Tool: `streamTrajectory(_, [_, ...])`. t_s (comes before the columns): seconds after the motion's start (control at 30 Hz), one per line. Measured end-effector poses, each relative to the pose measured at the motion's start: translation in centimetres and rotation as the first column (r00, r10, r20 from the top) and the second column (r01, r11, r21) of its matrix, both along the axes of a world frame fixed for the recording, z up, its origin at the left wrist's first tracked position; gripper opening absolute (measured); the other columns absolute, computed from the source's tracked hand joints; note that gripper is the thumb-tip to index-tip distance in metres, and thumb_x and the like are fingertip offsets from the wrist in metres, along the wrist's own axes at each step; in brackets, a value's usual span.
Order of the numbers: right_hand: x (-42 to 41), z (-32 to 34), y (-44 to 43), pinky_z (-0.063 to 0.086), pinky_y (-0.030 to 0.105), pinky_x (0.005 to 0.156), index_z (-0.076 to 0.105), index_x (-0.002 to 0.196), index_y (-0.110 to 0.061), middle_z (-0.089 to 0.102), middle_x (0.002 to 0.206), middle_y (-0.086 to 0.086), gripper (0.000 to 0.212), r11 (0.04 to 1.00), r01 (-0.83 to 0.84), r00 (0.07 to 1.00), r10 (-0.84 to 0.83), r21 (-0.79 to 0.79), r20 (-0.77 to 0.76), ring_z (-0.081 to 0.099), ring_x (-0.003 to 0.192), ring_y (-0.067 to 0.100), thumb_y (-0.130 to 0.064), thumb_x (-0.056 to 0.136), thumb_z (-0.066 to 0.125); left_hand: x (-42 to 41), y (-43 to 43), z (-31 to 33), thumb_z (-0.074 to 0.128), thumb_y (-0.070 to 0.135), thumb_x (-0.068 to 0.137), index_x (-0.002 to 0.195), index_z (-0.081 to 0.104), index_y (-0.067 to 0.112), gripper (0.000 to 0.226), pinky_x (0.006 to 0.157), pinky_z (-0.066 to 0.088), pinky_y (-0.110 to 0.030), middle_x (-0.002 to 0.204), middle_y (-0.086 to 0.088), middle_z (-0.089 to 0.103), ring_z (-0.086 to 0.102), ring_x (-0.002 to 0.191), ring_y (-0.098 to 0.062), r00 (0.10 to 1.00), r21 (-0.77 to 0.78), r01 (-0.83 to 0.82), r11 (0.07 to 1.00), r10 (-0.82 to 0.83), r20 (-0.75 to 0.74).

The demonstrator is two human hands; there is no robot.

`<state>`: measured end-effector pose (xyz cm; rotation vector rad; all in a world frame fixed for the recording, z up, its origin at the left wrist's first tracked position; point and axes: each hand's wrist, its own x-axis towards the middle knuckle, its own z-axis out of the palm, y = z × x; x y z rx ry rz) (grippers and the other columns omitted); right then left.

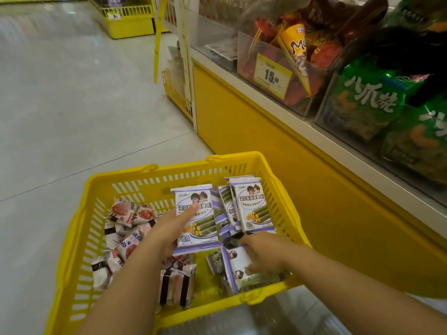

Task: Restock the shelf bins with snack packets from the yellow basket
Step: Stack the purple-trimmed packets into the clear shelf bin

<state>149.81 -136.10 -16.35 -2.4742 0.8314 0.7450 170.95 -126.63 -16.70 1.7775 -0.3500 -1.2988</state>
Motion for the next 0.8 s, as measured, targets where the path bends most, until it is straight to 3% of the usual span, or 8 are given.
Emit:
streamTrajectory(0.1, [0.6, 0.7, -0.2, 0.046, 0.035, 0.085, 0.044, 0.137, -0.027, 0.054, 0.132, 0.004, 0.068, 0.997, -0.059, 0.996, 0.055, -0.053, -0.074, 0.054, 0.116, 0.029, -0.037, 0.077, 0.074, -0.1, 0.0, 0.0, 0.064, 0.058, 0.081, 0.152, 0.015, 0.014, 0.097, 0.107, 0.030, -0.052, 0.158, -0.002, 0.022, 0.038, 0.136, -0.027, 1.000, 0.003, -0.002, 1.000, 0.002, -0.009])
streamTrajectory(0.23, [1.8, 2.7, -0.5, 0.043, 0.029, 0.059, 0.062, 0.090, -0.021, 0.062, 0.093, 0.002, 0.025, 0.985, -0.152, 0.984, 0.142, -0.087, -0.105, 0.061, 0.088, 0.026, -0.035, 0.074, 0.076, -0.3, -0.3, 0.1, 0.064, 0.048, 0.086, 0.152, 0.016, 0.013, 0.089, 0.109, 0.028, -0.052, 0.157, -0.003, 0.024, 0.034, 0.138, -0.028, 0.999, -0.023, -0.029, 0.999, 0.028, -0.038])
streamTrajectory(0.37, [1.9, 7.2, -2.4, 0.044, 0.026, 0.054, 0.051, 0.070, -0.023, 0.058, 0.074, -0.003, 0.028, 1.000, 0.016, 1.000, -0.016, 0.025, 0.026, 0.060, 0.064, 0.015, -0.028, 0.078, 0.077, 0.1, -0.5, 1.0, 0.059, 0.045, 0.091, 0.150, 0.023, 0.014, 0.076, 0.103, 0.033, -0.049, 0.153, -0.003, 0.032, 0.043, 0.130, -0.025, 0.996, -0.105, -0.085, 0.991, 0.084, -0.023])
streamTrajectory(0.5, [1.4, 13.0, -4.9, 0.046, 0.021, 0.059, 0.064, 0.093, -0.021, 0.065, 0.094, -0.002, 0.018, 0.981, 0.194, 0.881, -0.162, -0.027, 0.444, 0.060, 0.074, 0.008, -0.016, 0.078, 0.074, 0.0, -1.1, 2.7, 0.048, 0.038, 0.098, 0.125, 0.051, 0.021, 0.031, 0.051, 0.049, -0.018, 0.101, 0.008, 0.067, 0.065, 0.064, -0.002, 0.987, -0.155, -0.155, 0.976, 0.144, -0.077])
streamTrajectory(0.53, [1.5, 13.6, -5.0, 0.050, 0.025, 0.066, 0.065, 0.095, -0.020, 0.065, 0.099, -0.002, 0.020, 0.977, 0.212, 0.832, -0.177, -0.006, 0.525, 0.061, 0.081, 0.011, -0.010, 0.079, 0.071, -0.1, -1.2, 3.1, 0.047, 0.036, 0.099, 0.118, 0.053, 0.021, 0.025, 0.045, 0.048, -0.017, 0.089, 0.010, 0.068, 0.066, 0.059, 0.000, 0.982, -0.163, -0.165, 0.973, 0.147, -0.116])
streamTrajectory(0.6, [1.9, 13.8, -4.1, 0.052, 0.034, 0.082, 0.067, 0.094, -0.016, 0.062, 0.105, 0.000, 0.025, 0.973, 0.214, 0.735, -0.219, 0.087, 0.642, 0.061, 0.096, 0.017, 0.004, 0.081, 0.059, -0.2, -1.5, 3.8, 0.044, 0.035, 0.100, 0.121, 0.055, 0.016, 0.031, 0.058, 0.054, -0.026, 0.095, 0.004, 0.072, 0.072, 0.077, -0.010, 0.968, -0.180, -0.178, 0.967, 0.139, -0.210])
streamTrajectory(0.67, [2.4, 12.8, -2.7, 0.046, 0.027, 0.090, 0.068, 0.089, -0.010, 0.061, 0.106, 0.000, 0.028, 0.965, 0.211, 0.640, -0.257, 0.156, 0.724, 0.057, 0.104, 0.012, 0.010, 0.082, 0.050, -0.5, -1.7, 4.3, 0.041, 0.037, 0.101, 0.125, 0.056, 0.017, 0.035, 0.068, 0.056, -0.035, 0.104, -0.005, 0.073, 0.071, 0.092, -0.023, 0.947, -0.212, -0.181, 0.961, 0.112, -0.302])
streamTrajectory(0.8, [2.9, 10.1, -1.0, 0.044, 0.019, 0.078, 0.066, 0.087, -0.016, 0.061, 0.103, -0.008, 0.011, 0.962, 0.212, 0.504, -0.256, 0.170, 0.825, 0.056, 0.092, 0.004, -0.011, 0.092, 0.058, -0.9, -2.0, 5.2, 0.036, 0.044, 0.100, 0.125, 0.057, 0.018, 0.042, 0.071, 0.059, -0.039, 0.112, -0.010, 0.070, 0.068, 0.101, -0.027, 0.930, -0.295, -0.105, 0.950, -0.011, -0.367])
